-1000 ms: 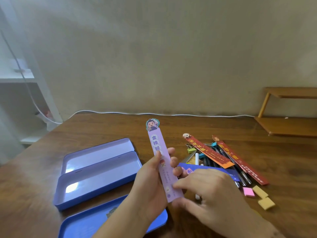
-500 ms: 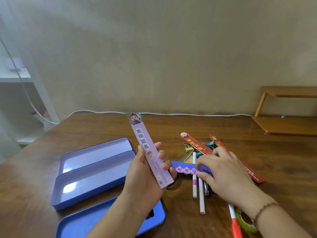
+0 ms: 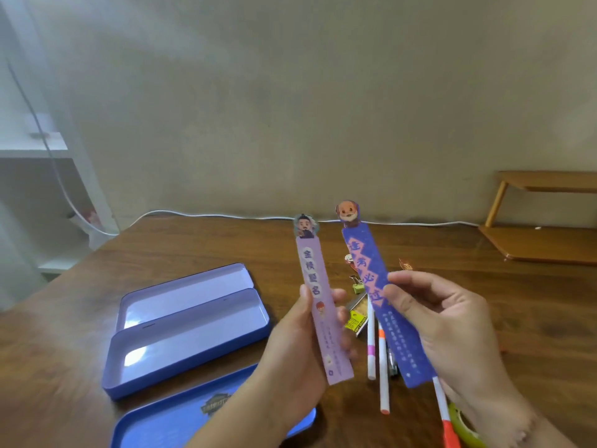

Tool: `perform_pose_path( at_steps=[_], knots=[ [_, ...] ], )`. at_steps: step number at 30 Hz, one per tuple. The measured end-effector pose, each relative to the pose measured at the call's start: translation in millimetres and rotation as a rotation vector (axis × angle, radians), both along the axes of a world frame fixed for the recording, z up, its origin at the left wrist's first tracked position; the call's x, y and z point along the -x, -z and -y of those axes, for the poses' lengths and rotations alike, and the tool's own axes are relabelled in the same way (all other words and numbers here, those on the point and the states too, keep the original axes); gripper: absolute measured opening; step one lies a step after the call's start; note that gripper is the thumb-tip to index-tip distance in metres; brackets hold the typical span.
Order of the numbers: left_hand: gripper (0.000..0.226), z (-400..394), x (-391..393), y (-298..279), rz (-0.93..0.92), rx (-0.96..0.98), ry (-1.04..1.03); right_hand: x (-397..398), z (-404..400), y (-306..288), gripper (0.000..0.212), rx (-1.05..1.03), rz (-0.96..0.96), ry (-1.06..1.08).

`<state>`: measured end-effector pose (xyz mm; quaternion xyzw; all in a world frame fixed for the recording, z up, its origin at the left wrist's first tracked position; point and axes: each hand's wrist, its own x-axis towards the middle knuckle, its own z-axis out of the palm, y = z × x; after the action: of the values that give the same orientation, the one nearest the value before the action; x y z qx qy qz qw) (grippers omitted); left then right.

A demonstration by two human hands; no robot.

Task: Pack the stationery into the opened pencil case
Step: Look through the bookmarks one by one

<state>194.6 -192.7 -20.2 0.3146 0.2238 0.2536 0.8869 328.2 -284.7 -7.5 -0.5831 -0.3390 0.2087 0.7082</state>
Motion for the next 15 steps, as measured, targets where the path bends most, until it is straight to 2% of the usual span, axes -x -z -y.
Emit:
perform_pose_path(
  at_steps=[2, 3, 5, 8, 9, 15],
  knots=[
    [0.056, 8.2, -3.4, 0.9, -0.082, 0.002, 0.079, 10.4, 0.2, 0.9, 0.022, 0.048, -0.081, -0.108],
    [0.052, 11.5, -4.0, 0.0, -0.101, 0.007, 0.093, 15.2, -0.5, 2.7, 0.022, 0.087, -0.053, -0.135],
    [0.046, 15.4, -4.3, -1.5, -0.102, 0.016, 0.073, 19.3, -2.4, 8.9, 0.025, 0.182, 0.17, -0.081],
    [0.043, 15.9, -4.1, -1.0, -0.101, 0.038, 0.039, 20.2, -4.8, 17.0, 0.039, 0.25, 0.668, 0.09],
    [0.044, 15.5, -3.7, -0.6, -0.102, 0.049, 0.036, 20.3, -5.5, 19.7, 0.041, 0.243, 0.782, 0.121],
    [0.056, 13.9, -5.3, 2.5, -0.094, 0.11, 0.023, 20.4, -6.1, 25.5, 0.042, 0.163, 0.968, 0.132]
  ],
)
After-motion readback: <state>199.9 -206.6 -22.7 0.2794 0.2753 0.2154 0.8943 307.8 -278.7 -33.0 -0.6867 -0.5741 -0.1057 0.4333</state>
